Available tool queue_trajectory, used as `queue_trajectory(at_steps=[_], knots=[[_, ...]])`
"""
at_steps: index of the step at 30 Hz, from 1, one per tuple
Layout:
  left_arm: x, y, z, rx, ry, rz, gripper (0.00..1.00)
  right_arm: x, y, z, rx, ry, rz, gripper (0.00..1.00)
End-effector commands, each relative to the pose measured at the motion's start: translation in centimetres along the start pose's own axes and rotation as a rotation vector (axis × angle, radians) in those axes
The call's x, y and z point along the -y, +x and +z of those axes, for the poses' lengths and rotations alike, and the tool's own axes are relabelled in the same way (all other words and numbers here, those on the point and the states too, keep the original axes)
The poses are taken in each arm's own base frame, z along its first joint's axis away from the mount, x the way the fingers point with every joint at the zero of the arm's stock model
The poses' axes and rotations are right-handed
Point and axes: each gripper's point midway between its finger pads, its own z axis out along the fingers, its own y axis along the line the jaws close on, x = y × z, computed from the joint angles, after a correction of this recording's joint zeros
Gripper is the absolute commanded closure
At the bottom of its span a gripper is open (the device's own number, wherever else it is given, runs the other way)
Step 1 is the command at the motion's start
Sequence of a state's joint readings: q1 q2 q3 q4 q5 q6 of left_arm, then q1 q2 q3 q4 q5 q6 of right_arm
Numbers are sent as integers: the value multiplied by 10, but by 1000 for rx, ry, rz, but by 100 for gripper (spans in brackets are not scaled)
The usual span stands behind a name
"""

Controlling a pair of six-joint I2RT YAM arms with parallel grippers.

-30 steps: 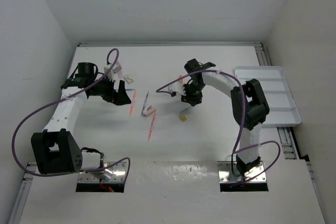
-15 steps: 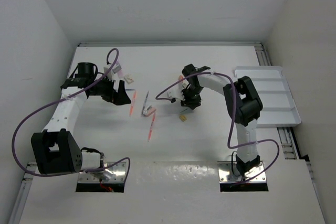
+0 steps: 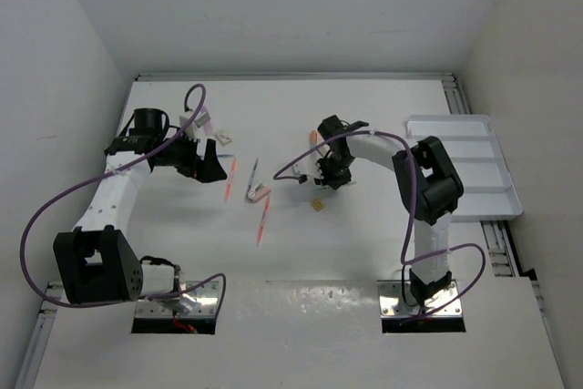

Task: Sort the stationery into containers
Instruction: Pick up the pen from the center of the board, then place the pen in the storage box.

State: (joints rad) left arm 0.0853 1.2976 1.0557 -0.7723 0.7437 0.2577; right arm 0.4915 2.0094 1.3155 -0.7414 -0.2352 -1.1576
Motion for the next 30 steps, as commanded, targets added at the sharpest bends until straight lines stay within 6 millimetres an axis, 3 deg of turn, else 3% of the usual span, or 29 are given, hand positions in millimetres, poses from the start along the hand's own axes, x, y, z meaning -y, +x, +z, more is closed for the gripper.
queue_trajectory(at_steps=[1,4,7,9,12,16,18,19,22,24,25,26,30], knots=[[5,-17,-14,66,-22,62,0,9,6,-29,-1,62,82,97],[5,-19,-17,74,-30,73,0,13,17,-52,-2,106,103,99],[7,-23,-18,82,-25,77,0,24,38,-96,-18,231,97,100],[7,-24,-18,83,-20,77,0,28,51,-115,-37,266,91,100],[7,-26,-18,88,-15,81,0,34,83,-146,-68,330,101,100],[5,-31,-17,88,-16,81,0,42,141,-176,-110,440,129,100],[5,-33,-16,91,-9,81,0,57,158,-184,-138,529,100,100],[4,-33,-15,90,-5,77,0,57,184,-192,-163,570,132,100],[4,-32,-12,88,7,68,0,73,221,-202,-206,669,127,100],[3,-33,-12,87,3,67,0,87,236,-216,-214,711,146,100],[3,-33,-11,85,4,71,0,88,251,-209,-205,688,182,100],[1,-32,-11,83,-2,70,0,96,254,-221,-195,702,202,100],[-2,-29,-7,73,2,61,0,107,278,-214,-199,714,216,100]])
